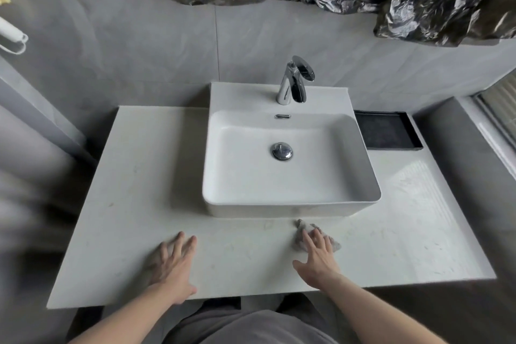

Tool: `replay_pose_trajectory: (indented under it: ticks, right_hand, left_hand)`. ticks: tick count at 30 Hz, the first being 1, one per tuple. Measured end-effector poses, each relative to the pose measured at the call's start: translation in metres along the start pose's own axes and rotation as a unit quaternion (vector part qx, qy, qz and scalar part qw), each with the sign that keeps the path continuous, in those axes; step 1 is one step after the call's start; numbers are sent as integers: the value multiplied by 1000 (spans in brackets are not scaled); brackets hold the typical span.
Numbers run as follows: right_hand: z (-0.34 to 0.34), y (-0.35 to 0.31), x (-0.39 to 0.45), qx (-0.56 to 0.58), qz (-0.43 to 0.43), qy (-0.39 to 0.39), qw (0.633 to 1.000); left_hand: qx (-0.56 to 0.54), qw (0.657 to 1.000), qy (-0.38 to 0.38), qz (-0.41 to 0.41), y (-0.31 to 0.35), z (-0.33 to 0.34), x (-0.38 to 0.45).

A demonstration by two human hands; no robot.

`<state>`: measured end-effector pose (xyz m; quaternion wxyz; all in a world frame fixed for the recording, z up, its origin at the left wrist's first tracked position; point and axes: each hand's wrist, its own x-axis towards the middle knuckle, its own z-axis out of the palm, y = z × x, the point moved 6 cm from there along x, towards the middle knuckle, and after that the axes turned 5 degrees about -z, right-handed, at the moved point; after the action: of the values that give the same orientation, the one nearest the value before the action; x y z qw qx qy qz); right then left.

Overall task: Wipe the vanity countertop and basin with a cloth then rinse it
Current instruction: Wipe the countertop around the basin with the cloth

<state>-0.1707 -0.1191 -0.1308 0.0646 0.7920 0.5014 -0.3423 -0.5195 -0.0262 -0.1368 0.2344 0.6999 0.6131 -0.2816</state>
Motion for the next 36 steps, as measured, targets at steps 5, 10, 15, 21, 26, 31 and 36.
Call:
replay_pose_trajectory:
  ticks: [5,10,15,21,26,31,36]
  right_hand:
    - [18,-54,9,-54,-94,-43,993]
    - [11,-30,9,-102,-139,-28,985]
    - [-17,59,12,-87,-107,6,990]
    - [-62,181,22,-77,-30,26,996]
    - [-109,255,37,-41,38,53,997]
    - [-119,238,48,-30,9,71,997]
    - [-99,208,47,-57,-113,72,989]
  left_hand:
    - [-25,1000,5,4,12,-15,-4]
    - [-94,995,25,34,56,-27,-11]
    - [-192,980,45,14,119,-33,-16]
    - [-185,982,28,1,196,-33,-18]
    - [-171,984,-43,-10,251,-19,-25]
    - [-161,983,-80,-41,279,-9,-33]
    - [-172,980,-87,-54,277,-5,-37]
